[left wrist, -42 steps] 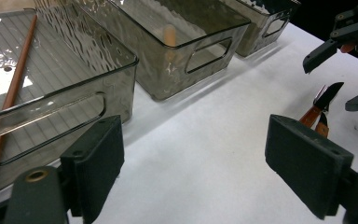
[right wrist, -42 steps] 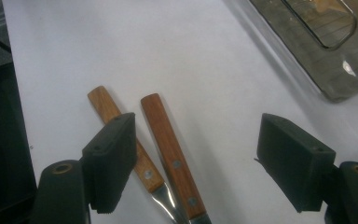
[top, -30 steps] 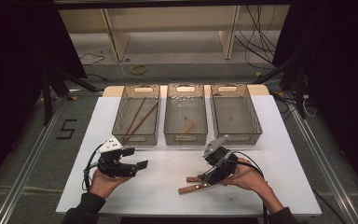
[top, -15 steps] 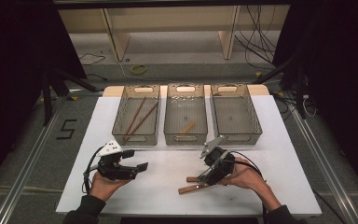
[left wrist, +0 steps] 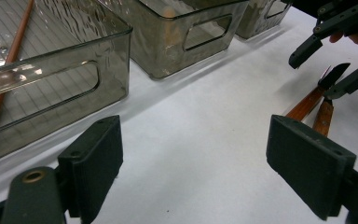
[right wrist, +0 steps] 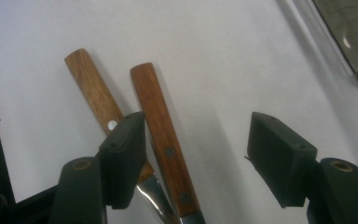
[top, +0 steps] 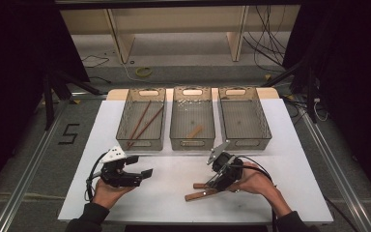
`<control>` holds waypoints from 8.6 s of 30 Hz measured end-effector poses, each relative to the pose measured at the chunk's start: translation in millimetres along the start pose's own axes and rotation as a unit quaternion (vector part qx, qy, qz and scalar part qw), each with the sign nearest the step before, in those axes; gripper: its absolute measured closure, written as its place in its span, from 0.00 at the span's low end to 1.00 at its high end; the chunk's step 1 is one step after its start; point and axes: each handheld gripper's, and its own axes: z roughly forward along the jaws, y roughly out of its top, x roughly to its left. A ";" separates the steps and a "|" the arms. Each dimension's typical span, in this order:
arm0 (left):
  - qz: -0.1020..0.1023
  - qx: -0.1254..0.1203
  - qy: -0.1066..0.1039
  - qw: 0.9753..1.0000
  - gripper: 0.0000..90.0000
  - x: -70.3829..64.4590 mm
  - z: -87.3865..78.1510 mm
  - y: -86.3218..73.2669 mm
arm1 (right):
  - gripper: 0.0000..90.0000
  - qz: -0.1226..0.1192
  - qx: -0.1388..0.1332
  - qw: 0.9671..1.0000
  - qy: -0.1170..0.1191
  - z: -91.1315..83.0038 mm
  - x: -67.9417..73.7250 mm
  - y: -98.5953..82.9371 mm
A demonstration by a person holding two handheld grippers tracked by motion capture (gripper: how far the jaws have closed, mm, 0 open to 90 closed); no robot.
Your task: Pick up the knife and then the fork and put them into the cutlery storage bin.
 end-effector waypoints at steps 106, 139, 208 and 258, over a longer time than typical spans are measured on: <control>0.010 0.004 0.002 1.000 0.21 -1.2 -0.7 -3.5 | 0.85 -0.041 -0.006 0.998 -0.042 -13.3 -20.1 16.0; 0.011 -0.002 0.003 1.000 0.21 -0.9 -1.1 -3.1 | 0.85 0.041 -0.104 0.992 -0.067 -63.1 -42.8 2.0; 0.011 -0.002 0.003 1.000 0.21 -0.2 -1.8 -2.4 | 0.85 0.168 -0.259 0.941 -0.141 -175.8 -131.9 -20.1; 0.012 -0.001 0.000 1.000 0.21 0.0 -2.1 -2.1 | 0.75 0.251 -0.161 0.940 -0.164 -110.4 -171.6 -16.2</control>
